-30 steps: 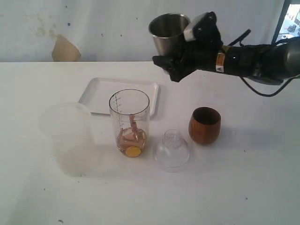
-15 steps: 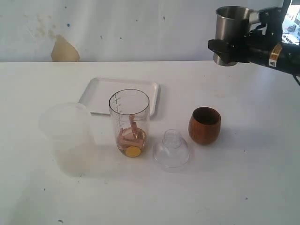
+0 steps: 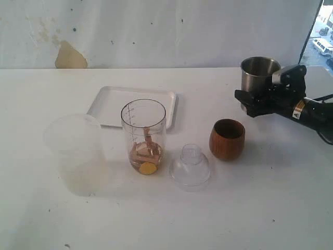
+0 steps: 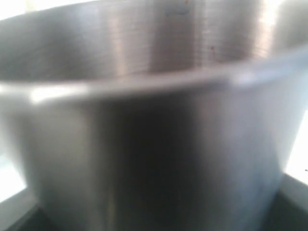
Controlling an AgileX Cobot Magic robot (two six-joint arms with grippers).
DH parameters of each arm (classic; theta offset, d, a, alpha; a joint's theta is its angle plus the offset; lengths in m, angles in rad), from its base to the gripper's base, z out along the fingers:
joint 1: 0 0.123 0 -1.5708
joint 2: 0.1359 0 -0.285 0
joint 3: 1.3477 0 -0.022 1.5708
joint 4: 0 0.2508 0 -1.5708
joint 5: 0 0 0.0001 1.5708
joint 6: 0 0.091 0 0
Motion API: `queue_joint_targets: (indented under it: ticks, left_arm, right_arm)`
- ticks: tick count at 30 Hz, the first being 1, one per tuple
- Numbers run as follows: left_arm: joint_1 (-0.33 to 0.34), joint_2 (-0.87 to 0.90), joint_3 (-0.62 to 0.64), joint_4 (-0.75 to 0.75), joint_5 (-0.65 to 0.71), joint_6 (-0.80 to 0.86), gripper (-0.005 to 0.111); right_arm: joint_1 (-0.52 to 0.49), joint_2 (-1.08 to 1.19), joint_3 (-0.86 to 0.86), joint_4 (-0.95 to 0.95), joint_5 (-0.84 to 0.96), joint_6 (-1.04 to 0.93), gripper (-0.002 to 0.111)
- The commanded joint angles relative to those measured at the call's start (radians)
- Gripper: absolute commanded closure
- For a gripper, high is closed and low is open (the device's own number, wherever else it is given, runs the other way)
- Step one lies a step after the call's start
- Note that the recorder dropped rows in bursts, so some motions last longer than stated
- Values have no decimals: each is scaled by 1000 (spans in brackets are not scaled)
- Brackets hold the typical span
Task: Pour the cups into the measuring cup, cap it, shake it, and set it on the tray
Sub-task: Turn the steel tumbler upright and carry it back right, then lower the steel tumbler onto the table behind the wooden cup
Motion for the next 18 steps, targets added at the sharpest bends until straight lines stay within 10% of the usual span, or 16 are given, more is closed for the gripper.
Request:
queue_joint_targets:
  ticks: [1,18]
  left_arm:
    - [2,4,-2,-12,-2,1,3]
    - [2,4,-2,-12,-2,1,3]
  right_arm:
    - [-5,34,-1,100,-125,-38,108]
    - [-5,93,-1,122,-142,-89,108]
